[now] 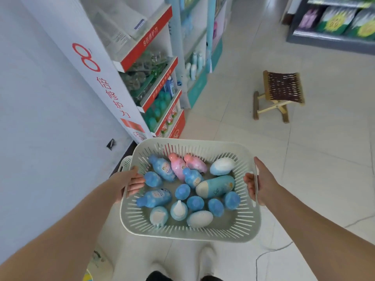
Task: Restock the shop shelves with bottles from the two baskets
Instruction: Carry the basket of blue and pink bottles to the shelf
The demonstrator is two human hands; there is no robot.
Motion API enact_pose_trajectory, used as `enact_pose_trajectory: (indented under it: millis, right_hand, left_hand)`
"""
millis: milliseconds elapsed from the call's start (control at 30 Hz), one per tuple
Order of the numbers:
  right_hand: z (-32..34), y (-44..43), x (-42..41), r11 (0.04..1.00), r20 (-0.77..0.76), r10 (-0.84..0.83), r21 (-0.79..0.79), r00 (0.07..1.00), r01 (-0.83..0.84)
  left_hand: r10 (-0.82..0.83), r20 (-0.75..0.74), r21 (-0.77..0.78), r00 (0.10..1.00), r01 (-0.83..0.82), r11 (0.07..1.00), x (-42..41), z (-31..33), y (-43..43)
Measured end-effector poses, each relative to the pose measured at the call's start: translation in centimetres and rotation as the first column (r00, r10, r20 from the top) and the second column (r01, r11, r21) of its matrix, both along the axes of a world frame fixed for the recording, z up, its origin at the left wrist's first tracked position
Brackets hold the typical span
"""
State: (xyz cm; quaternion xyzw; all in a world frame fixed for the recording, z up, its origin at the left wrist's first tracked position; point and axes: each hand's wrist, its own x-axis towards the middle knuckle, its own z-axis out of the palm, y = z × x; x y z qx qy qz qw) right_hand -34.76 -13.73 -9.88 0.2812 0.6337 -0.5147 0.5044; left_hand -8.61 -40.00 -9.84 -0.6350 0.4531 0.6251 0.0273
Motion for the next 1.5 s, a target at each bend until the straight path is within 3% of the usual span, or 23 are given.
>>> enact_pose_trajectory:
  millis: [200,500,933,1300,1500]
  right_hand:
    - [1.3,-1.3,-4.2,0.999,-0.027,-0.051,0.011,0.998,0.052]
    - [1.5,-5.8,-11.0,0.988,-0.060,-0.139,0.059,0.989,0.142]
    - [1.7,-11.9,-22.4,0.967,-0.063,-0.250,0.043,0.966,0.253]
    - [-0.6,-17.6,-39.4,0.996,0.017,-0.086,-0.004,0.996,0.086]
    - [0.0,-21.3,-49.5,1.000,-0.027,0.013,-0.012,1.000,-0.014]
  left_hand:
    - [-0.040,-0.126,0.091,0.991,0.051,0.994,-5.6,0.6,-2.5]
    - [-0.134,-0.047,0.093,0.990,0.138,0.986,-15.8,0.4,-9.2]
    - [-0.229,-0.069,0.076,0.971,0.234,0.969,-30.3,1.0,-17.8]
    - [-0.048,-0.001,0.054,0.999,0.048,0.997,-42.5,-0.5,-19.8]
    - [0.117,-0.026,0.059,0.993,-0.115,0.992,-48.7,-1.0,-19.8]
